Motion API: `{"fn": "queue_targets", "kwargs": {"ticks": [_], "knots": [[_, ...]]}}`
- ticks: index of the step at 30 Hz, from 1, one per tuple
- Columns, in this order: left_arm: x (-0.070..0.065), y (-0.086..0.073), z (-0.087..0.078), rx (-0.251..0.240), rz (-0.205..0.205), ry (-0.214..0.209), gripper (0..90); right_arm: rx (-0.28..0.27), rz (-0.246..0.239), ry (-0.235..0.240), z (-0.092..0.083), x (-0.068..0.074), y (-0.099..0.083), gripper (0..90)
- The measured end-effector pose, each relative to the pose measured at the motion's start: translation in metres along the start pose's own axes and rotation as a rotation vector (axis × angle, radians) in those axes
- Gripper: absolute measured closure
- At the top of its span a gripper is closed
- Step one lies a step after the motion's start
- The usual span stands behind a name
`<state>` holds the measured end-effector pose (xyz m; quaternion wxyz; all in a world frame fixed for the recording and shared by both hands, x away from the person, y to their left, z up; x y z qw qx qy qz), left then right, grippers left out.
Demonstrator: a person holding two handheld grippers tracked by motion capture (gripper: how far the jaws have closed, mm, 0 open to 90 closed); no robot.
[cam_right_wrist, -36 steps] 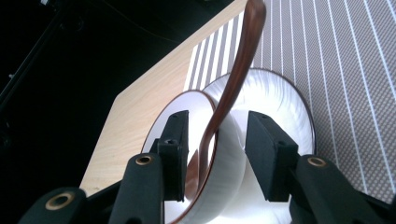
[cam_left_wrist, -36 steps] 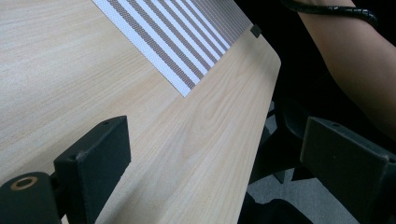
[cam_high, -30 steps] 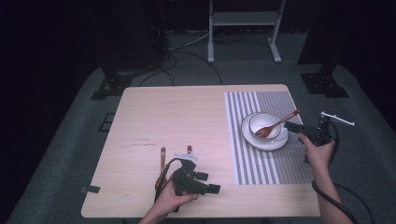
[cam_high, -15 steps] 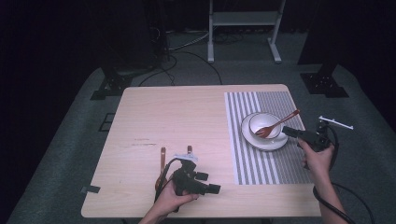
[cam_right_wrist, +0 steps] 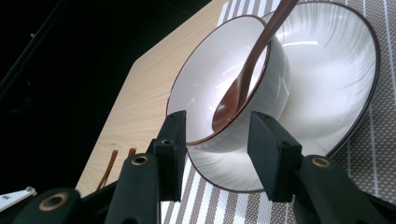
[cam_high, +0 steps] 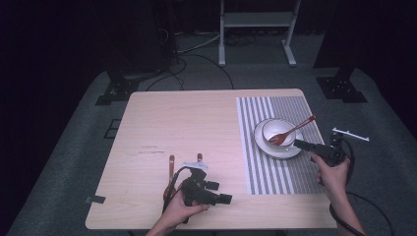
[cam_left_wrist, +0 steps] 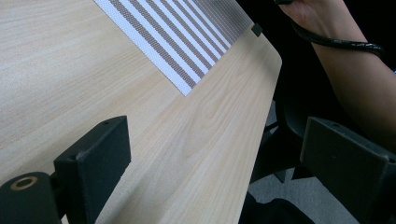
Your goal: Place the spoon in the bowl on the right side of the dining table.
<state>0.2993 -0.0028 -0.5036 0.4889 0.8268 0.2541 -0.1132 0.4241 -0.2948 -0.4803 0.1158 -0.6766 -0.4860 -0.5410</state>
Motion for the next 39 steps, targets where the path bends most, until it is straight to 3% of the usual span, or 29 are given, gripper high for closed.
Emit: {"fn": "queue_targets", "kwargs": {"ticks": [39], "knots": [[0.001,0.000,-0.001,-0.001,-0.004,0.003,7.5,0.064,-0.008,0.034,0.001,0.000,-0.053,51.9]]}}
Point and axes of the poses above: each handheld gripper's, and its own axes: z roughly forward along the jaws, y roughly out of its top, x roughly to its left, the point moved 10 cm from there along z, roughly forward along the jaws, and after that the axes turned 13 degrees about z, right-handed, at the moved point
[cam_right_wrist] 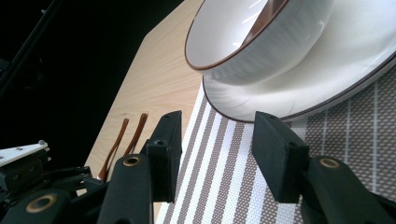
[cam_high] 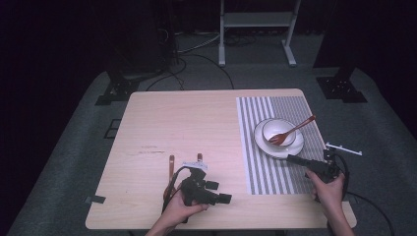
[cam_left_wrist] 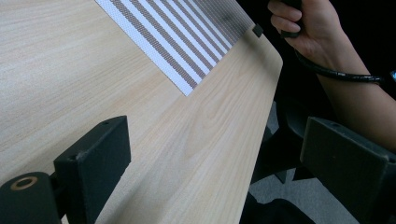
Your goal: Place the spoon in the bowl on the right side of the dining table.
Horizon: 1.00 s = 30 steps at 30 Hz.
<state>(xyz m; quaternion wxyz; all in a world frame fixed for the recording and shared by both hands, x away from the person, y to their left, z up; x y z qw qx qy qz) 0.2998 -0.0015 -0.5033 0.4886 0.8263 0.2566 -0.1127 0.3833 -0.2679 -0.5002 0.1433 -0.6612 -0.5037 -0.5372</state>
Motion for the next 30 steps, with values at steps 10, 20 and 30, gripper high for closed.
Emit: {"fn": "queue_targets", "kwargs": {"ticks": [10,20,30], "knots": [[0.001,0.000,-0.001,0.000,0.001,0.002,7.4,0.018,-0.009,0.013,0.003,0.003,-0.012,51.2],[0.000,0.000,-0.001,0.002,0.000,0.000,7.4,0.027,-0.022,0.020,0.003,0.006,-0.023,49.8],[0.000,0.000,-0.001,0.002,0.002,0.000,7.4,0.021,-0.025,0.028,0.003,0.004,-0.032,48.1]]}}
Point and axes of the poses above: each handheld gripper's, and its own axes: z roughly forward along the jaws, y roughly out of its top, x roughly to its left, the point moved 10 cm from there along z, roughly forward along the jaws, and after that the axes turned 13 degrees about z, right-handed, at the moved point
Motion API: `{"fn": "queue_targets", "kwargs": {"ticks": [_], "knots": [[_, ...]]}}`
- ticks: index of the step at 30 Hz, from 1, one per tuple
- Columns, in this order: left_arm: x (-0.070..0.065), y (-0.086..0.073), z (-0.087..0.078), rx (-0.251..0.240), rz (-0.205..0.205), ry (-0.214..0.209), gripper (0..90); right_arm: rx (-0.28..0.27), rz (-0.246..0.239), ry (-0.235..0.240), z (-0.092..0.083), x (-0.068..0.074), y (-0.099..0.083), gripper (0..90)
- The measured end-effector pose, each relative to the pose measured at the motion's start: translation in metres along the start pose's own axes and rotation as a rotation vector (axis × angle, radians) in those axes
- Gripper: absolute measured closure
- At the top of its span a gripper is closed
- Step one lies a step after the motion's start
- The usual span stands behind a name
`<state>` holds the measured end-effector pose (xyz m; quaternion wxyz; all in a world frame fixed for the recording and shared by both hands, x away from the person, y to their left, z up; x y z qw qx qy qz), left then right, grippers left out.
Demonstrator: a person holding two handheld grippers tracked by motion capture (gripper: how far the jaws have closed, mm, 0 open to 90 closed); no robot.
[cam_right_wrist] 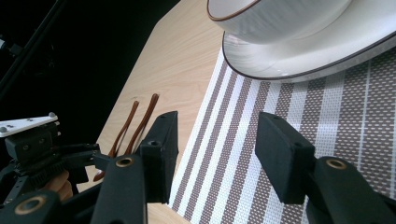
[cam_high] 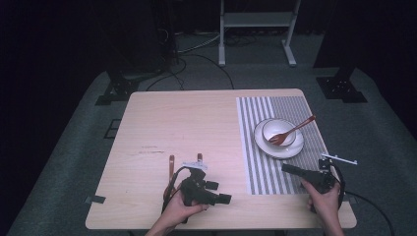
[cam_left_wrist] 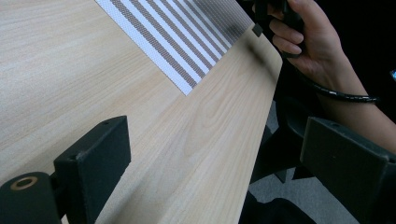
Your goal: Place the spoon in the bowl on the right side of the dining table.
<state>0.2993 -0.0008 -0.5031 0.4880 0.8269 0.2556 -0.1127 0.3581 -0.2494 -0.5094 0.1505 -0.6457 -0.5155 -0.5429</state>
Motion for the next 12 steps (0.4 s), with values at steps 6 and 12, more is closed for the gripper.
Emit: {"fn": "queue_targets", "kwargs": {"ticks": [6,12], "knots": [[0.0002,-0.0004,0.0003,0.002,0.000,-0.001,7.4,-0.007,-0.015,0.003,-0.0012,0.0025,-0.0025,46.4],[0.0001,0.0011,-0.0004,-0.003,0.003,-0.001,7.4,-0.042,-0.030,0.026,-0.0032,0.0031,-0.0040,40.6]]}}
Point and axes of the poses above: each handheld gripper's, and its own axes: z roughly forward along the jaws, y roughly out of its top, x roughly to its left, the point moved 10 cm from there along z, roughly forward along the jaws, and after that the axes turned 13 degrees about z, right-handed, at the moved point
